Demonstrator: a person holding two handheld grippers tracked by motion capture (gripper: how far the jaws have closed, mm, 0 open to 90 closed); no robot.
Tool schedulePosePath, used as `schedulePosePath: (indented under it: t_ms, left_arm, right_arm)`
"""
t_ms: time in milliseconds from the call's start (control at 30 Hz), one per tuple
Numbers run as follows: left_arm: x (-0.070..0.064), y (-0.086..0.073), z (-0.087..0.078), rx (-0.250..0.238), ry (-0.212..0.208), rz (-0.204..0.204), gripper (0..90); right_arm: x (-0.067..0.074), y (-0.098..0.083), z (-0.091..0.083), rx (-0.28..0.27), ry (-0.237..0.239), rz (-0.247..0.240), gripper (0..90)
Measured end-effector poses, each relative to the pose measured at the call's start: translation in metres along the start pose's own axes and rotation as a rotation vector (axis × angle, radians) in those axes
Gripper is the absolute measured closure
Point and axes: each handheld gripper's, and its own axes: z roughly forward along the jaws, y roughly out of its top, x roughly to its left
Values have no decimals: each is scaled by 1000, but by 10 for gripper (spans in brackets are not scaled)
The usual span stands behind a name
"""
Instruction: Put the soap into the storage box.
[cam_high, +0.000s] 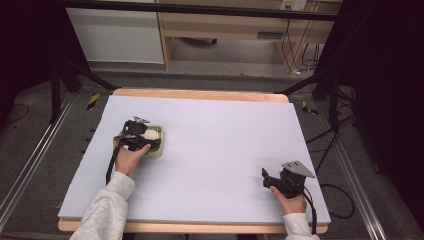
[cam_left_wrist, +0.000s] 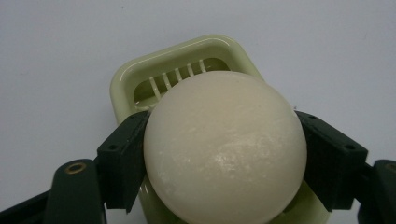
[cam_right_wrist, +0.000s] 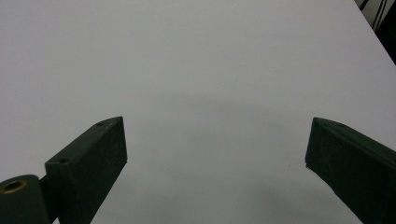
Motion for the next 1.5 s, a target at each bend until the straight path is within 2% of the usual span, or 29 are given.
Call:
schedulePosePath:
  t_ms: [100, 200, 333, 567, 667, 767, 1000, 1033, 1200, 1333, 1400, 1500]
  left_arm:
    - [-1, 1, -2, -7, 1, 0, 225]
    - [-1, 2, -6, -37, -12, -10, 229]
    - [-4, 1, -8, -23, -2, 10, 205]
    - [-8, 1, -22, -59, -9, 4, 187]
    - [-12, -4, -28, -74, -15, 21, 188]
    - [-13, -10, -34, -98, -27, 2, 189]
    - [-15, -26, -48, -126, -34, 8, 208]
    - [-15, -30, -53, -147, -40, 2, 212]
    - [-12, -40, -64, -171, -49, -11, 233]
    - [-6, -54, -74, -200, -68, -24, 243]
    - [0, -64, -78, -220, -88, -49, 246]
    - [6, -74, -81, -227, -86, -67, 248]
  right_arm:
    - [-1, 0, 0, 4, 2, 2, 56]
    - [-1, 0, 1, 15, 10, 4, 56]
    - [0, 0, 1, 10, 5, -3, 56]
    - [0, 1, 2, 26, 9, 1, 56]
    - [1, 0, 1, 13, -4, -9, 56]
    - [1, 0, 1, 12, -2, -8, 56]
    - [0, 0, 1, 14, 0, -2, 56]
    - [0, 0, 1, 15, 1, -1, 56]
    - [-1, 0, 1, 8, 0, 2, 56]
    - [-1, 0, 1, 11, 0, 7, 56]
    - [-1, 0, 1, 12, -1, 7, 56]
    - [-1, 0, 1, 11, -3, 9, 57]
